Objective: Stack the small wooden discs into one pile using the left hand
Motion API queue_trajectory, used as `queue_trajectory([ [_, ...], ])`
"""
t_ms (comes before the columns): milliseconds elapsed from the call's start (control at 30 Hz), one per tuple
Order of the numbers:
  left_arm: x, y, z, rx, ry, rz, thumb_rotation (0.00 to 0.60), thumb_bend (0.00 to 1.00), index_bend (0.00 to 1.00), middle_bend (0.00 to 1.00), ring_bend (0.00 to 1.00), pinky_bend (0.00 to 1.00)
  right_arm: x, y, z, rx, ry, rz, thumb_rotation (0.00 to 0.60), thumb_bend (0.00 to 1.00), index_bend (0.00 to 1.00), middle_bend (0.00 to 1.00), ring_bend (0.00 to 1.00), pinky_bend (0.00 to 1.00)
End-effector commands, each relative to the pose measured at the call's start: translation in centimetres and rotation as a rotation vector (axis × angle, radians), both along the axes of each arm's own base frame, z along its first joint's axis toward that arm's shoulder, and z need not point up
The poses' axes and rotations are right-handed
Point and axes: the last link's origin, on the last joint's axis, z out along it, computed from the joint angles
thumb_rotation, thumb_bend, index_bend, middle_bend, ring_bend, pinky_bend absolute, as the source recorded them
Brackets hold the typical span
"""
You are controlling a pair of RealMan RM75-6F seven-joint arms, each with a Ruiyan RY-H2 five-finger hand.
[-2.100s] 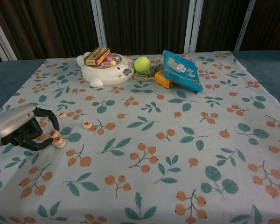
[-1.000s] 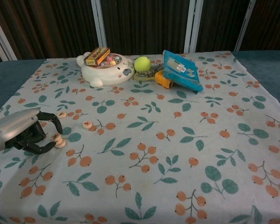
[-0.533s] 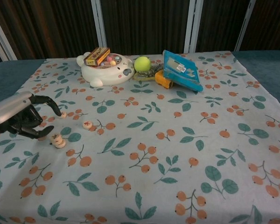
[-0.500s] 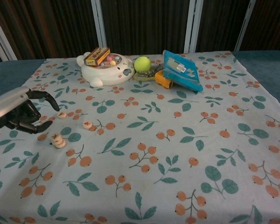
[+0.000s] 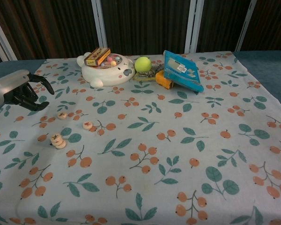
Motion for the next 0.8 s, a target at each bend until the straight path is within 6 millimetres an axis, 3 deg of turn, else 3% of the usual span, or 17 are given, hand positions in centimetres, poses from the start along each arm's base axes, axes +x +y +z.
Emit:
queue_trajectory([
  [33, 0.2, 0.3, -0.4, -0.006, 0.006, 0.003, 0.600, 0.40, 0.39, 1.00, 1.00, 1.00, 0.0, 0.0, 0.0, 0.000, 0.000, -0.001, 0.600, 0.12, 0.00, 0.00, 0.00, 0.00],
  [433, -1.1, 0.6, -4.5, -0.080, 0.108, 0.035, 0.600, 0.40, 0.38, 1.00, 1.00, 1.00, -0.2, 0.2, 0.4, -0.008, -0.008, -0.002, 0.600, 0.12, 0.00, 0.00, 0.00, 0.00],
  [800, -1.2, 1.3, -4.8, -0.050, 0.107, 0.038, 0.600, 0.40, 0.38, 1.00, 1.00, 1.00, -0.2, 0.3, 0.5, -0.012, -0.010, -0.002, 0.600, 0.12, 0.00, 0.00, 0.00, 0.00],
])
